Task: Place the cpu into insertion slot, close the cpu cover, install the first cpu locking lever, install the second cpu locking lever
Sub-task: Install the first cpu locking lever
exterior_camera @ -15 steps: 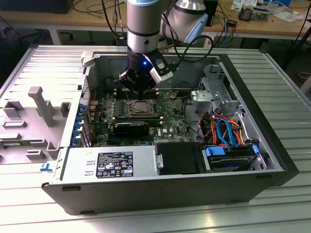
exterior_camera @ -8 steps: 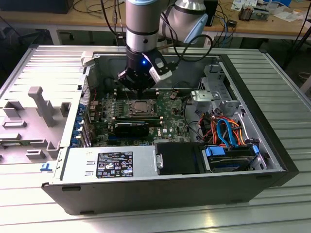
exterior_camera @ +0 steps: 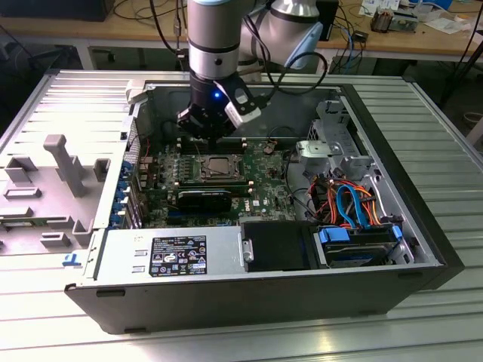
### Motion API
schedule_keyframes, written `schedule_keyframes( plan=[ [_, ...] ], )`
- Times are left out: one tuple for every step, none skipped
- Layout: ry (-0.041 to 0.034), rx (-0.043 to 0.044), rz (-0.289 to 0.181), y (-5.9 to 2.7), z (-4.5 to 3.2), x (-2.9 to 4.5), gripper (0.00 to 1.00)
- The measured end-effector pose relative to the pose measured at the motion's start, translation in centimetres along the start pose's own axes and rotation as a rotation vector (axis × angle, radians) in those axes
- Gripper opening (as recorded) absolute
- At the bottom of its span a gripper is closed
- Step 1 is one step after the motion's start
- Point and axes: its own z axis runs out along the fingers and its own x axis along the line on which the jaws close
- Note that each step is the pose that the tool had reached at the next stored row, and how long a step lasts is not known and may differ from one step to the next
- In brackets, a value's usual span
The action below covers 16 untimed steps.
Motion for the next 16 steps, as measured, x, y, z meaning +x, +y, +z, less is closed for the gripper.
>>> schedule_keyframes(
  plan=[
    [-0.0008, -0.0001, 0.000, 0.06, -0.01, 0.18, 0.11],
    [-0.0020, 0.0000, 0.000, 0.19, -0.04, 0.48, 0.11],
    [-0.0028, 0.0003, 0.000, 0.29, -0.08, 0.74, 0.11],
    [-0.0037, 0.0004, 0.000, 0.39, -0.12, 0.98, 0.11],
    [-0.0045, 0.0004, 0.000, 0.46, -0.14, 1.18, 0.11],
    [-0.0053, 0.0005, 0.000, 0.53, -0.15, 1.38, 0.11],
    [-0.0064, 0.0008, 0.000, 0.65, -0.17, 1.71, 0.11],
    [-0.0071, 0.0009, 0.000, 0.73, -0.19, 1.93, 0.11],
    [-0.0080, 0.0010, 0.000, 0.81, -0.20, 2.13, 0.11],
    [-0.0088, 0.0010, 0.000, 0.90, -0.21, 2.34, 0.11],
    [-0.0095, 0.0012, 0.000, 0.98, -0.22, 2.56, 0.11],
    [-0.0107, 0.0017, 0.000, 1.15, -0.24, 3.00, 0.11],
    [-0.0126, 0.0017, 0.000, 1.37, -0.23, 3.52, 0.11],
    [-0.0138, 0.0018, 0.000, 1.55, -0.23, 3.92, 0.11],
    [-0.0147, 0.0019, 0.000, 1.77, -0.24, 4.19, 0.11],
    [-0.0153, 0.0022, 0.000, 1.90, -0.29, 4.31, 0.11]
  ],
)
